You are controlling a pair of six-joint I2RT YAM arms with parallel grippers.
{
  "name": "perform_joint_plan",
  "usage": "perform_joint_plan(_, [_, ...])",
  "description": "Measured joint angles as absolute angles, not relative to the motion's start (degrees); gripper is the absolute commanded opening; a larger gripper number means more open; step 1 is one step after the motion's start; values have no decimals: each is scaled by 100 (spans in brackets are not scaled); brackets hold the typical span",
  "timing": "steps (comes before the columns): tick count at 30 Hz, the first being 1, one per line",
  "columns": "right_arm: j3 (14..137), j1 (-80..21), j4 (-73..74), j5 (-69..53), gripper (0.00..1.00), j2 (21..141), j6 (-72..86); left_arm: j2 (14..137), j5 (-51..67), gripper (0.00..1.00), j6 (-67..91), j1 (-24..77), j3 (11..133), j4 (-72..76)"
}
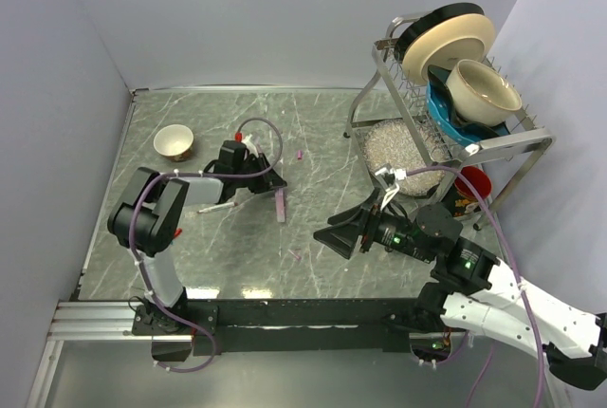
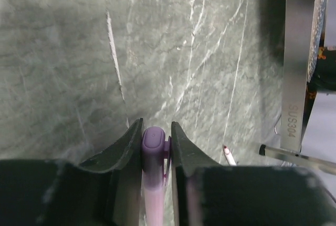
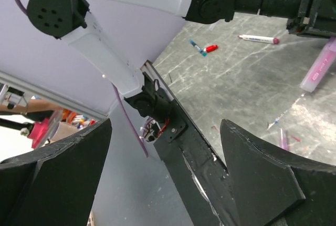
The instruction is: Insert the pens into the pen caps
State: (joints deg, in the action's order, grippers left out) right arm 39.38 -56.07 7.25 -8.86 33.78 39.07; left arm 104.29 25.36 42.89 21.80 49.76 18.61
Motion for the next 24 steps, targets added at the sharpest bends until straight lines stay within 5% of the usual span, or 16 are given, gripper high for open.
perform_joint_plan(11, [4364, -5612, 1343, -515, 92, 3559, 3999, 10160, 1374, 70, 4071, 2178, 5201, 1009])
perform_joint_plan(24, [4521, -5612, 1815, -220, 91, 3649, 4213, 11157, -1000, 55, 3966, 2139, 8650, -1850])
